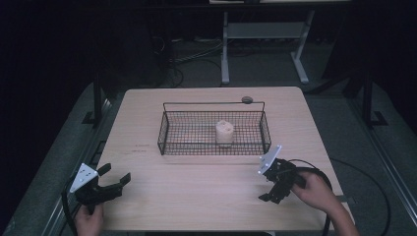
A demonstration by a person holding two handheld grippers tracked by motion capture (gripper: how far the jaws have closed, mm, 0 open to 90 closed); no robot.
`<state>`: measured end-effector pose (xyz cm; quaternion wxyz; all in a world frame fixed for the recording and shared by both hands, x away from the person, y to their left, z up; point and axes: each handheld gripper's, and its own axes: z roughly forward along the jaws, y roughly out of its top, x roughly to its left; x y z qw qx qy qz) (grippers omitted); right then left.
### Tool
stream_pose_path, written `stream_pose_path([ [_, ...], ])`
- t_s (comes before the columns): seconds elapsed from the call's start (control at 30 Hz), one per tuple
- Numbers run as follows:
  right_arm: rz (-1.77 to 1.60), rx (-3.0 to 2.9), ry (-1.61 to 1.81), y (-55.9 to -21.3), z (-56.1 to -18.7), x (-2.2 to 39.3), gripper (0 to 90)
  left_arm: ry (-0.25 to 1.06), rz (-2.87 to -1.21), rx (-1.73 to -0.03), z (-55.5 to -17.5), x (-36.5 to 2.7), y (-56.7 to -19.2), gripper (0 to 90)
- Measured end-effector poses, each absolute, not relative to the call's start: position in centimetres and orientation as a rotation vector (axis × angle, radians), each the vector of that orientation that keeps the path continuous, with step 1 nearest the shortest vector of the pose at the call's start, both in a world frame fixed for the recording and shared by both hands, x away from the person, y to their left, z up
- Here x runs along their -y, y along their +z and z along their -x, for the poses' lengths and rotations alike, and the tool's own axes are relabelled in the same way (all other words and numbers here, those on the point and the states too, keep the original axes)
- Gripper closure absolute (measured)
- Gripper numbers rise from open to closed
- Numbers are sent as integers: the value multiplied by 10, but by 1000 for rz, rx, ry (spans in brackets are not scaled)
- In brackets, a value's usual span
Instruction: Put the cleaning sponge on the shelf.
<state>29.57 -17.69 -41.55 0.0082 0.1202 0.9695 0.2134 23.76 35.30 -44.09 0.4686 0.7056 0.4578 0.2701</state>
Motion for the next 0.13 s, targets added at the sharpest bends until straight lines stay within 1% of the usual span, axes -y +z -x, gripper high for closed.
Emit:
stream_pose_path([
  [0.13,-368,-2994,710,-413,-287,177,149,659,-1739,-1120,-238,-352,-441,140],
])
